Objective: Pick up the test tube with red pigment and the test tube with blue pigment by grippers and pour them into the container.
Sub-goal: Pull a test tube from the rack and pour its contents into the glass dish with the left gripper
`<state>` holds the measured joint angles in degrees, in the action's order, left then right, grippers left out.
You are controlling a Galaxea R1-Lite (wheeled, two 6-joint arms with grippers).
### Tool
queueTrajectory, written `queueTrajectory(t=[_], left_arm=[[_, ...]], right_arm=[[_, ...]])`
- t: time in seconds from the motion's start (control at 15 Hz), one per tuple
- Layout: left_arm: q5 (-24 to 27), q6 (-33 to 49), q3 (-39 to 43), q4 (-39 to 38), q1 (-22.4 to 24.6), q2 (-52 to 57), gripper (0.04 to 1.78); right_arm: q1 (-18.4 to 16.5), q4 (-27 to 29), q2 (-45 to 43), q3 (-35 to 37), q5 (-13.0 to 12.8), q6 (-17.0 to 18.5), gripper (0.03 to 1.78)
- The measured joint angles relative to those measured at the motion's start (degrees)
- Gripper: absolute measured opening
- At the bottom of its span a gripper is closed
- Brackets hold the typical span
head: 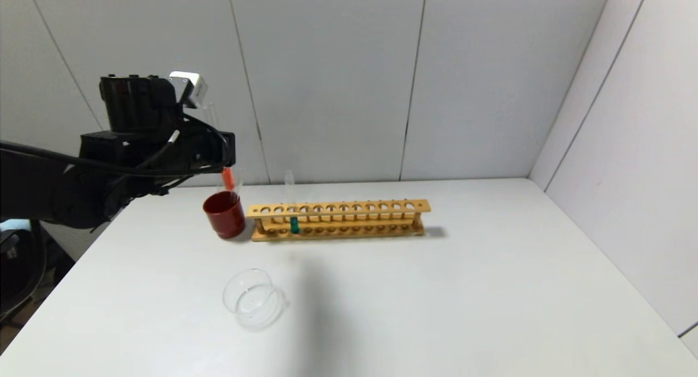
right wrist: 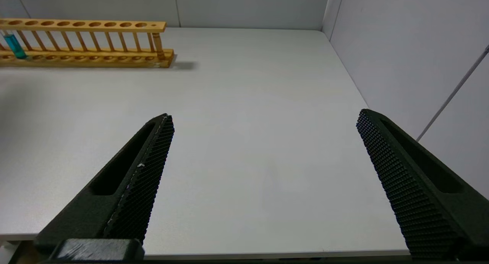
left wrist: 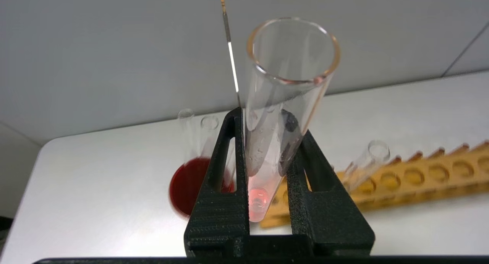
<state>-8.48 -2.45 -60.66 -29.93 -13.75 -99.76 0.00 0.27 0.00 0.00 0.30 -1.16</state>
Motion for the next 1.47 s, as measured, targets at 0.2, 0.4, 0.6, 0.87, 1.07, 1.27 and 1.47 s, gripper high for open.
queueTrajectory(t=[0.2, 0.4, 0.6, 0.87, 1.07, 1.27, 1.47], left_arm=[[-0.13, -0.82, 7.66, -0.02, 0.33, 6.95, 0.33], [0.05, -3.61, 16.13, -0.02, 1.24, 14.12, 0.33], [2.84, -9.37, 23.65, 0.00, 2.04, 20.68, 0.33], [9.72, -17.69, 26.56, 0.33, 5.35, 24.17, 0.33], [18.40, -26.10, 26.87, 0.27, 8.72, 24.17, 0.33], [23.83, -34.80, 26.23, 0.50, 10.17, 23.02, 0.33], [26.81, -43.44, 25.99, 0.74, 10.42, 20.71, 0.33]], right_arm=[[0.00, 0.00, 0.00, 0.00, 0.02, 0.01, 1.75], [0.00, 0.00, 0.00, 0.00, 0.02, 0.00, 1.75], [0.00, 0.00, 0.00, 0.00, 0.02, 0.01, 1.75], [0.00, -0.02, 0.00, 0.00, 0.00, 0.01, 1.75], [0.00, -0.02, 0.00, 0.00, 0.02, 0.01, 1.75], [0.00, -0.02, 0.00, 0.00, 0.02, 0.01, 1.75], [0.00, 0.00, 0.00, 0.00, 0.02, -0.02, 1.75]])
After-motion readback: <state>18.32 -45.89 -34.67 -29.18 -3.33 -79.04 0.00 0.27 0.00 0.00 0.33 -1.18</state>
